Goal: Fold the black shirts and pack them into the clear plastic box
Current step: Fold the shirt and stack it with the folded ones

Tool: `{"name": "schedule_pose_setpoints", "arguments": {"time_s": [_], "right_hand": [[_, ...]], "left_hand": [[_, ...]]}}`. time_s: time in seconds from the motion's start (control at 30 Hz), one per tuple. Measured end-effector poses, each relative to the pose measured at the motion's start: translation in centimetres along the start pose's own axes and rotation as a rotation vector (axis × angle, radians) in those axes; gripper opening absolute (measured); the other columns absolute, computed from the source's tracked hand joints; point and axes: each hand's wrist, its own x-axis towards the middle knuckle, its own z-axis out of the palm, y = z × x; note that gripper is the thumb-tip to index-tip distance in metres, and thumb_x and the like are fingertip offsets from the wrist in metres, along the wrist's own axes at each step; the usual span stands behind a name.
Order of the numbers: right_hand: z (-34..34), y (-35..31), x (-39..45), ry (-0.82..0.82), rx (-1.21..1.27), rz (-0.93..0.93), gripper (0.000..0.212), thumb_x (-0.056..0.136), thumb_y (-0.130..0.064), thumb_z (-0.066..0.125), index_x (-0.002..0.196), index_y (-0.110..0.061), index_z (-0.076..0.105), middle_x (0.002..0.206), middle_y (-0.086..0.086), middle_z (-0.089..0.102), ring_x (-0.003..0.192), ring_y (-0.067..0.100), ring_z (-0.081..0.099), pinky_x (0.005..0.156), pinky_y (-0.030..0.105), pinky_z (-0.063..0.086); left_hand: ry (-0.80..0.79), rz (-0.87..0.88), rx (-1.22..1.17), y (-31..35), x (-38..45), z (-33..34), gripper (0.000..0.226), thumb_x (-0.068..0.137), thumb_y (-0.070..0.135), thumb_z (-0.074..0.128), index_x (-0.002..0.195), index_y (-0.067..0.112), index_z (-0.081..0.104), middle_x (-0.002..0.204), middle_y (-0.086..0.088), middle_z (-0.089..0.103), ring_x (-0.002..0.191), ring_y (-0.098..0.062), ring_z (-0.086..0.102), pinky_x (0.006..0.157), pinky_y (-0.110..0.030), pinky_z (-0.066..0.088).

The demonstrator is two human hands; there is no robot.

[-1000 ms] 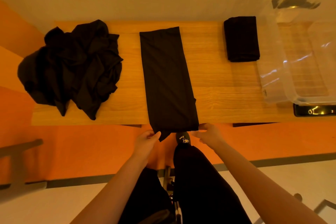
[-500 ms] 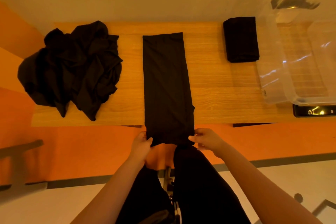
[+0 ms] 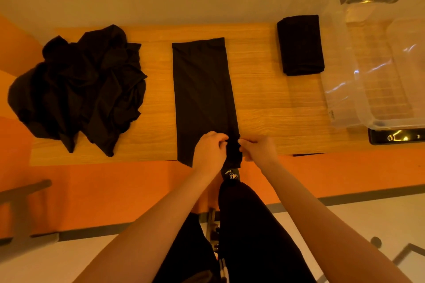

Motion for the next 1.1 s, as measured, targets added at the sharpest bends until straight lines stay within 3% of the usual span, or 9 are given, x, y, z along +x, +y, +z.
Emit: {"name": "schedule_pose_setpoints", "arguments": {"time_s": [0.23, 0.4, 0.53, 0.67, 0.73, 0.77, 0.87, 0.97, 1.1], "right_hand": [[0.6, -0.1, 0.7, 0.048, 0.013, 0.0, 0.021, 0.084, -0.015, 0.067, 0.103, -0.008, 0.067, 0.074, -0.001, 0.061, 0.062, 0.007, 0.056, 0.049, 0.015, 0.044], [0.4, -0.5, 1.0, -0.054, -0.086, 0.043, 0.011, 0.089, -0.019, 0.061, 0.088, -0.01, 0.066, 0.062, -0.001, 0.053, 0.055, 0.007, 0.049, 0.037, 0.009, 0.035], [0.0, -0.5, 1.6, -0.015, -0.401, -0.072, 0.03, 0.09, -0.025, 0.059, 0.064, -0.01, 0.054, 0.054, -0.001, 0.046, 0.05, 0.01, 0.045, 0.042, 0.016, 0.031], [-0.1, -0.9, 1.3, 0.185, -0.65, -0.425, 0.014, 0.089, -0.021, 0.06, 0.096, -0.009, 0.062, 0.09, 0.0, 0.056, 0.082, 0.017, 0.056, 0.062, 0.021, 0.042], [0.8, -1.3, 1.7, 0.21, -0.745, -0.71, 0.031, 0.089, -0.019, 0.059, 0.118, -0.007, 0.059, 0.118, 0.009, 0.058, 0.11, 0.025, 0.055, 0.087, 0.033, 0.049], [1.3, -1.5, 2.1, 0.152, -0.81, -0.771, 0.042, 0.091, -0.022, 0.056, 0.13, -0.007, 0.051, 0.134, 0.01, 0.05, 0.126, 0.027, 0.046, 0.101, 0.04, 0.041], [2.2, -1.3, 3.9, -0.068, -1.05, -0.707, 0.062, 0.097, -0.044, 0.027, 0.149, -0.015, 0.012, 0.157, 0.004, 0.007, 0.142, 0.016, -0.005, 0.117, 0.041, 0.005], [1.8, -0.6, 5.4, -0.058, -1.16, -0.696, 0.073, 0.088, -0.056, 0.007, 0.148, -0.014, 0.009, 0.157, 0.006, 0.007, 0.14, 0.017, -0.008, 0.117, 0.046, 0.003], [1.5, -2.7, 7.1, -0.022, -1.118, -0.647, 0.072, 0.091, -0.056, 0.009, 0.149, -0.014, 0.001, 0.157, 0.006, -0.004, 0.141, 0.017, -0.015, 0.114, 0.042, -0.007]], "left_hand": [[-0.046, 0.157, 0.065, -1.2, -0.5, 1.0, 0.036, 0.092, 0.002, 0.047, 0.128, 0.007, 0.055, 0.118, -0.011, 0.053, 0.112, -0.022, 0.047, 0.089, -0.023, 0.04], [-0.067, 0.191, 0.051, -1.8, -0.9, 0.8, 0.039, 0.091, -0.003, 0.047, 0.128, 0.005, 0.054, 0.121, -0.011, 0.051, 0.115, -0.023, 0.045, 0.096, -0.028, 0.042], [0.045, 0.243, 0.218, -2.3, 0.2, -0.4, 0.034, 0.085, 0.001, 0.054, 0.118, 0.004, 0.062, 0.116, -0.014, 0.06, 0.109, -0.031, 0.056, 0.087, -0.04, 0.047], [0.096, 0.197, 0.404, -3.7, 1.9, -1.9, 0.042, 0.087, 0.017, 0.052, 0.127, 0.005, 0.054, 0.134, -0.017, 0.051, 0.124, -0.035, 0.048, 0.098, -0.048, 0.041], [0.052, 0.162, 0.497, -4.5, 2.7, -2.5, 0.049, 0.095, 0.024, 0.045, 0.14, 0.007, 0.038, 0.149, -0.015, 0.032, 0.139, -0.032, 0.028, 0.11, -0.046, 0.025], [0.008, 0.14, 0.537, -4.9, 2.9, -2.6, 0.054, 0.097, 0.028, 0.042, 0.145, 0.008, 0.028, 0.153, -0.013, 0.022, 0.143, -0.029, 0.017, 0.114, -0.044, 0.016], [-0.053, 0.128, 0.632, -5.9, 3.1, -2.4, 0.062, 0.097, 0.038, 0.035, 0.147, 0.008, 0.014, 0.156, -0.013, 0.012, 0.144, -0.027, 0.005, 0.114, -0.043, 0.006], [-0.063, 0.11, 0.661, -6.2, 3.3, -2.3, 0.066, 0.092, 0.046, 0.019, 0.146, 0.009, 0.017, 0.154, -0.013, 0.019, 0.142, -0.026, 0.007, 0.112, -0.047, 0.01], [0.033, 0.07, 0.622, -5.7, 6.4, -3.9, 0.066, 0.092, 0.047, 0.016, 0.147, 0.01, 0.021, 0.155, -0.013, 0.016, 0.143, -0.029, 0.011, 0.112, -0.051, 0.006]]}}
